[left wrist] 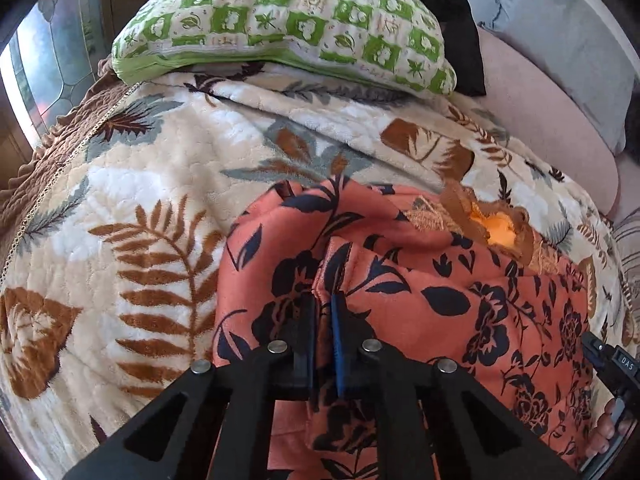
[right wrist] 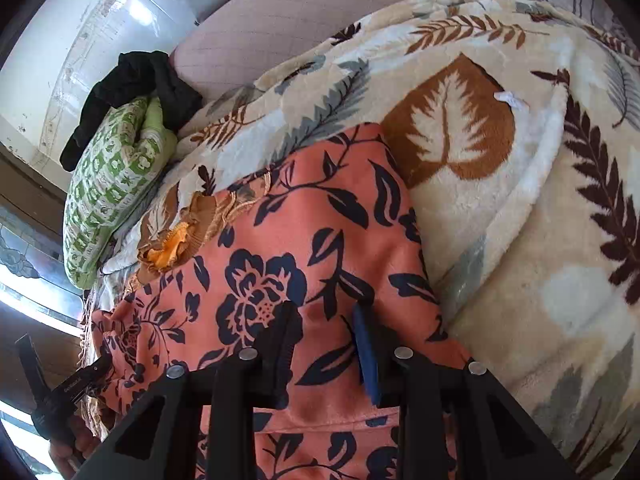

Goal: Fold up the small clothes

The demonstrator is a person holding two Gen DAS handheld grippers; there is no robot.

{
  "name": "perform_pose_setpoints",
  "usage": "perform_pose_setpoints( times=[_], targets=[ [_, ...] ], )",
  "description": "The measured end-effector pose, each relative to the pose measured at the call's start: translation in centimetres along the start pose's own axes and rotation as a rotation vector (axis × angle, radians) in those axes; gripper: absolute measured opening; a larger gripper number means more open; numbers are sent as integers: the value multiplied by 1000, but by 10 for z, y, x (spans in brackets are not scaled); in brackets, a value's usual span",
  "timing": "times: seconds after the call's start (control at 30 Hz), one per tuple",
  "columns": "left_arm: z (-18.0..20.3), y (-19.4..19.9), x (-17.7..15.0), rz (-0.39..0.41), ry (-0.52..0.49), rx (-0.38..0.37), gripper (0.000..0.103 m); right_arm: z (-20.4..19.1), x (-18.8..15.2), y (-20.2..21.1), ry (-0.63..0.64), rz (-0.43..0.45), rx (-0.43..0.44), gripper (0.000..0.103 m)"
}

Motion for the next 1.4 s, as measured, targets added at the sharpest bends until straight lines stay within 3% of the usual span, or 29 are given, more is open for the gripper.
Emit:
perform_pose_setpoints(
  times=[0.13,0.2,0.23,0.3,0.33,0.4,0.47,0.57,0.63,0.7,0.73,0.77,0.83,0.9,0.97,1.03,1.1,1.23,1.3,1.37,1.4],
  targets=[
    [-24,14,14,78,12,126,2,-34,10,15,91,100,88,34],
    [-26,9,11,52,19,119,2,-51,1,11,124,83,134,34],
    [-25,1,7,17,13,120,2,-58,-11,-1,139,32,140,34],
    [-21,-15,-5,-59,-56,178,2,-67,-45,-30,216,-108,89,36],
    [-18,-17,-7,-50,-111,230,2,-74,-47,-27,290,-34,40,36],
    [-11,-13,-8,-25,-222,330,5,-89,-54,-21,386,-19,-1,35],
    [-14,-11,-7,-12,-236,380,14,-103,-56,-13,392,-13,69,35],
    [-21,1,0,22,-152,324,15,-101,-42,-2,394,55,31,35],
    [-16,15,10,98,-138,301,20,-84,-20,0,322,93,20,35],
    [-4,24,15,158,-165,269,43,-59,5,-5,243,114,-20,35],
    [6,25,15,169,-186,240,63,-46,16,-11,219,122,-45,35],
    [15,21,12,159,-210,209,70,-35,24,-19,206,114,-61,34],
    [27,0,-1,68,-264,190,70,-26,30,-39,181,74,-22,34],
    [20,-29,-18,-63,-296,259,73,-31,32,-35,194,90,-48,34],
    [13,-26,-13,-36,-239,258,82,-48,28,-31,220,74,-33,35],
    [10,-18,-8,-31,-182,214,82,-76,18,-23,245,64,90,35],
    [6,-10,-2,2,-130,191,82,-105,3,-18,304,44,147,35],
    [8,-9,-3,-2,-150,201,82,-153,-44,-29,416,-49,218,35],
    [4,-24,-14,-67,-204,279,83,-163,-74,-47,489,-126,195,36],
    [4,-22,-14,-52,-198,285,85,-170,-83,-45,596,-48,123,36],
    [5,-17,-12,-54,-193,273,85,-173,-86,-44,626,-58,103,36]
  ],
)
Point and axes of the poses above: each gripper's, at about its wrist camera, not at the fingertips, and y roughly against the way its jaws point, z to its right, x to its top, the point moved 9 cm from there along -y, roughly the way its jaws point, and after that the axes turned 1 degree about z, right-handed, at the moved point
